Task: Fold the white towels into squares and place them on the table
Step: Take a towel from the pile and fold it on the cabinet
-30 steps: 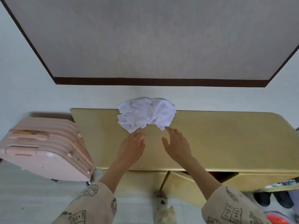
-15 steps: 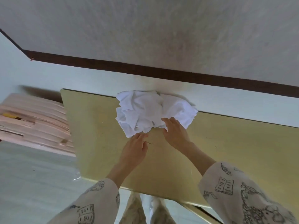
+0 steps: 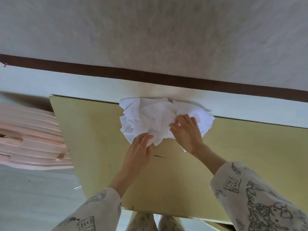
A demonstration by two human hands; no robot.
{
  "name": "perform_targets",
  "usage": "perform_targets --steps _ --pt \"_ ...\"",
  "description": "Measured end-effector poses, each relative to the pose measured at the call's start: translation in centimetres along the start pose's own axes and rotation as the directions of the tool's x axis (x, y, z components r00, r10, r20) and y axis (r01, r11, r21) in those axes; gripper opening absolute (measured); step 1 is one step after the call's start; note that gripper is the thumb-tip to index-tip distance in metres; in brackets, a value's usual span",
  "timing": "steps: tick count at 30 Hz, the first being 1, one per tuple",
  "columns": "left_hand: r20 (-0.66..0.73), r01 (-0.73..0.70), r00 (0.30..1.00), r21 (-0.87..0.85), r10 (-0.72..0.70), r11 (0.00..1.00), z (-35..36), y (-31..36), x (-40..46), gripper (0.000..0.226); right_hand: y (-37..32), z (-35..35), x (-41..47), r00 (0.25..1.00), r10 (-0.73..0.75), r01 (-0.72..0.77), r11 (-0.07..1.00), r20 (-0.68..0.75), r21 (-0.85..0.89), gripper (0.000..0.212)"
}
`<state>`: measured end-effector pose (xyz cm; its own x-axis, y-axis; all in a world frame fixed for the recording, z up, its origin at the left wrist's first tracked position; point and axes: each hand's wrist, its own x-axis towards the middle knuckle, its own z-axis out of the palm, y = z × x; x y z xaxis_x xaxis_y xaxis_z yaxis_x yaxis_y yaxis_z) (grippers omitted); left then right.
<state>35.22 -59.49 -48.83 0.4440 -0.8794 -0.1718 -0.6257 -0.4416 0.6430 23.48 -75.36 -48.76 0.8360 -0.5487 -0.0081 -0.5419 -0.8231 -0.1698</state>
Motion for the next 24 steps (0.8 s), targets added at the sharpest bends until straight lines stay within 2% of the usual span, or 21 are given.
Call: perform_targets --steps 2,5,8,9,12,15,18,21,24 --pt "-0.017 -0.054 0.998 0.017 0.054 0.998 -0.6 -0.3 1.5 0.044 -0.6 -0.9 -0.2 0.99 0.035 -0.014 0.988 -0.133 0.156 0.009" --pt "-0.028 -0.165 0.986 0.03 0.166 0.986 -1.6 0.3 3.7 0.043 -1.7 -2.7 -0.2 0.974 0.126 -0.066 0.953 -0.188 0.295 0.028" --pt "-0.032 -0.247 0.967 0.121 0.252 0.961 -2.4 1.4 5.3 0.041 -2.6 -5.1 -0.1 0.941 0.224 -0.099 0.899 -0.255 0.426 0.027" --pt "-0.046 -0.258 0.963 0.144 0.267 0.955 -2.7 1.8 5.6 0.04 -2.9 -6.5 -0.1 0.926 0.286 -0.129 0.854 -0.247 0.504 0.023" --pt "-0.122 -0.241 0.957 0.172 0.264 0.955 -4.1 2.4 6.3 0.03 -3.2 -9.8 -0.2 0.897 0.431 -0.243 0.67 -0.101 0.701 0.005" --pt "-0.177 -0.222 0.951 0.17 0.252 0.96 -6.4 2.7 6.4 0.028 -2.2 -11.8 -1.1 0.857 0.505 -0.265 0.597 -0.099 0.758 0.006" --pt "-0.155 -0.309 0.929 0.18 0.337 0.934 -8.7 4.1 5.9 0.018 -1.0 -13.8 -2.1 0.795 0.586 -0.241 0.538 -0.154 0.808 0.01" --pt "-0.103 -0.208 0.972 0.051 0.212 0.977 -10.0 6.0 5.3 0.016 0.5 -16.0 -3.5 0.737 0.642 -0.207 0.511 -0.21 0.835 0.014" --pt "-0.053 -0.195 0.979 0.036 0.196 0.98 -10.1 6.9 4.7 0.019 2.4 -17.9 -5.5 0.703 0.666 -0.157 0.486 -0.248 0.86 0.013"
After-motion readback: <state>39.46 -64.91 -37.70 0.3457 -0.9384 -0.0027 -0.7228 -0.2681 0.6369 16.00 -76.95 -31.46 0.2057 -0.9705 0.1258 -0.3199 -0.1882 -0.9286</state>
